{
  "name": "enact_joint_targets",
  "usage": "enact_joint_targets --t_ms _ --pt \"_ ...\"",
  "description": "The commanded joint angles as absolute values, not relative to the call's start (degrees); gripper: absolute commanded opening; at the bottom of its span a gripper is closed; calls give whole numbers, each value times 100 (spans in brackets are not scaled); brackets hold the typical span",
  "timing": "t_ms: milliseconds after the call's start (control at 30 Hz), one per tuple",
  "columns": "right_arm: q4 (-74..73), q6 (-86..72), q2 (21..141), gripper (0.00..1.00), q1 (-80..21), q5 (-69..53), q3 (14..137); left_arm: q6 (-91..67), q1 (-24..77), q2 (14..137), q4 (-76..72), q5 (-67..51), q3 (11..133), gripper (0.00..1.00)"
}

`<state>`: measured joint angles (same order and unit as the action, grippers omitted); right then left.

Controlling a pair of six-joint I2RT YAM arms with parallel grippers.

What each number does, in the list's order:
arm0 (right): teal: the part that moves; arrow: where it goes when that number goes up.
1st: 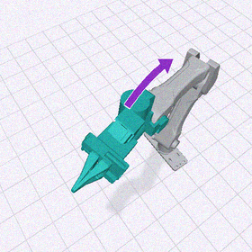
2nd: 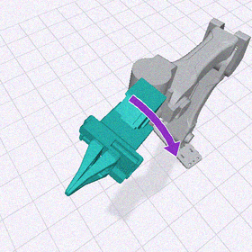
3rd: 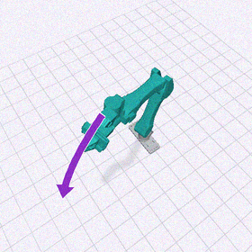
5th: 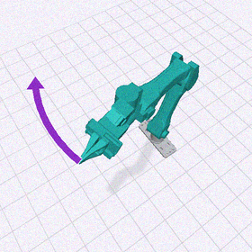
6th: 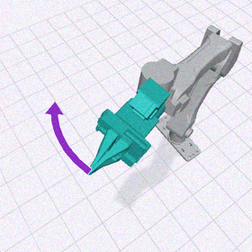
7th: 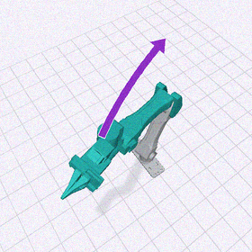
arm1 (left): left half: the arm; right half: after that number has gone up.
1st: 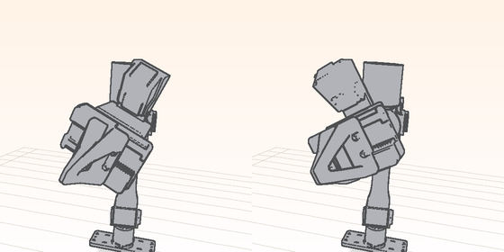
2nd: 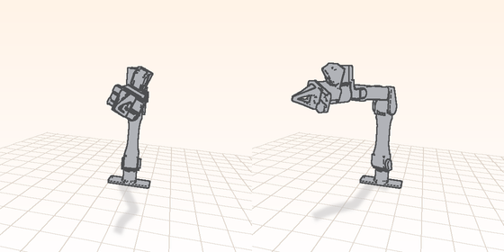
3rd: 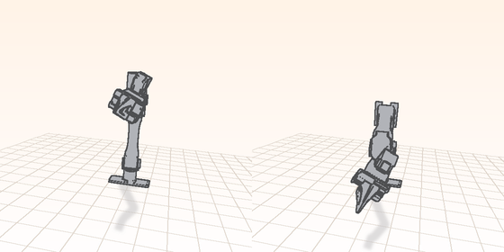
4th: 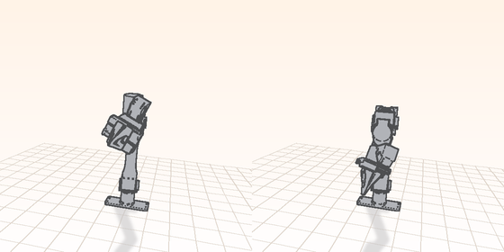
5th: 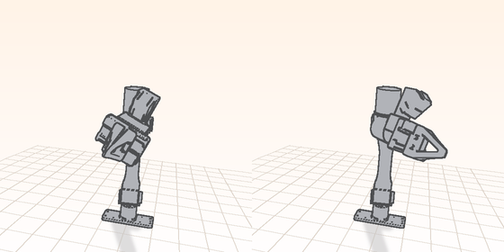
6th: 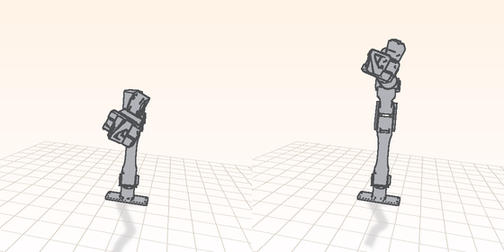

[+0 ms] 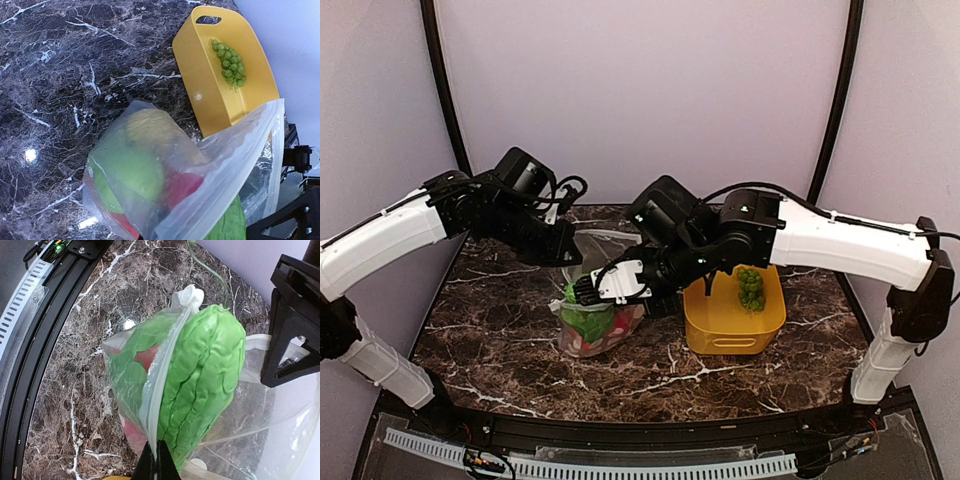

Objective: Place the food in the zip-top bag and seal the zipper
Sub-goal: Adjust the zipper food storage bag at the center of the board.

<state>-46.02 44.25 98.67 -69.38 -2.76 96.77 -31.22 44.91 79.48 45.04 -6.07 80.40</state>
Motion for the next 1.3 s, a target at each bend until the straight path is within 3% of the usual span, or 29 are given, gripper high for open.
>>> enact_joint_targets --t_ms 0,133,233,400,500,733,867,1033,1267 --pt "-4361 4145 9806 0 -6736 -597 9727 -2868 4523 8198 5239 -392 8362 1" --pt "-4805 4005 10171 0 -6741 -907 10043 -2602 4526 8649 5365 -487 9073 1" --pt "-4656 3907 10111 0 -6726 -1193 9908 -2367 4526 8824 5700 254 9948 1" --pt "-4575 3527 10113 0 -6458 -1704 9707 -2061 4464 9064 5561 887 9081 1" --pt "-4509 3296 10142 0 -6291 -1708 9655 -2193 4486 9437 5783 511 8965 1" --pt "-4273 3153 10130 0 -6003 -1576 9795 -2261 4517 8624 5024 174 9475 1" --pt "-4279 3019 10217 0 -5993 -1840 9781 -2130 4498 8036 4148 436 8683 1" --pt "-4274 2990 10189 0 -5985 -1799 9784 -2050 4507 8049 4221 449 8217 8" --pt "-4207 2931 10319 0 -5980 -1899 10084 -2110 4498 6842 2818 832 6878 26"
